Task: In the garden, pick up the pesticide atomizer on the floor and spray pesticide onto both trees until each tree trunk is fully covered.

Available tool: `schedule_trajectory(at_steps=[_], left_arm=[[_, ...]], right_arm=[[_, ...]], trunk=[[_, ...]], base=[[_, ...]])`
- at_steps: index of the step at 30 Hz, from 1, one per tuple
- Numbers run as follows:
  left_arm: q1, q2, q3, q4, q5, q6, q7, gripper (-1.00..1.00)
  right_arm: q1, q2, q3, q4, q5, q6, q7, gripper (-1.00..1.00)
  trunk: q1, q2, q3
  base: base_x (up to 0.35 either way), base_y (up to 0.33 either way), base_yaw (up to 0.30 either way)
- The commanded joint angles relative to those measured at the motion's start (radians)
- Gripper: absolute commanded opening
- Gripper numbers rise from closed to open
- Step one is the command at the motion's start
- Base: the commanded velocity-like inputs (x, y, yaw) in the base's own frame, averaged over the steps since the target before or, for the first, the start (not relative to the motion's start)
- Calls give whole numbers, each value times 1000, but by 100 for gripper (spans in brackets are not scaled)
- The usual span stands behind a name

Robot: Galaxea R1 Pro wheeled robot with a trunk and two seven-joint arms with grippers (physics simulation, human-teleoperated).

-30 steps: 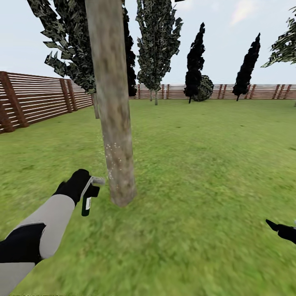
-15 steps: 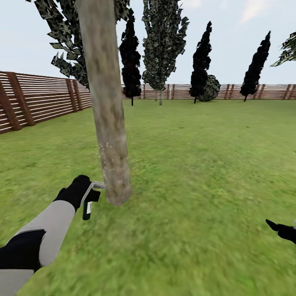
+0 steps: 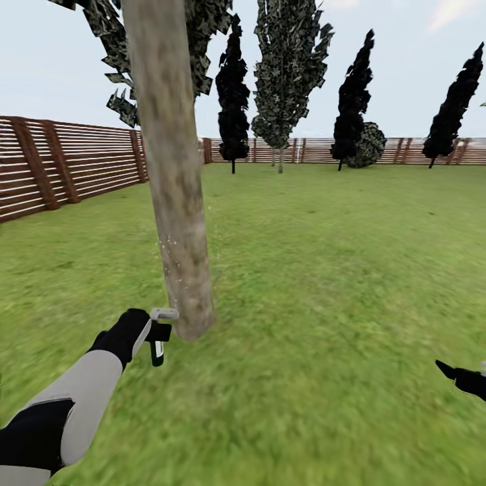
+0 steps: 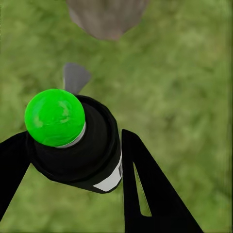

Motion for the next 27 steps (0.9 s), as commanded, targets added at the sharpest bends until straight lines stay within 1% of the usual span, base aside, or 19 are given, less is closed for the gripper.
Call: schedule_trajectory(at_steps=[1,11,15,18,27], left_arm=[[0,0,0,0,0,0,0,-100],[0,0,0,0,0,0,0,-100],[0,-1,-1,0,0,0,0,-100],[0,-1,-1,0,0,0,0,-100],[0,-2,-1,0,2,0,0,-100]], right_arm=[[0,0,0,0,0,0,0,100],[0,0,1,0,0,0,-2,100],[0,0,1,0,0,0,0,100],[0,0,1,0,0,0,0,100],[0,0,1,0,0,0,0,100]], trunk=[[0,0,0],[0,0,0],[0,0,0],[0,0,0],[0,0,0]], base=[[159,-303,235],[159,-303,249],[135,-306,112],[83,-318,89],[23,-321,242]])
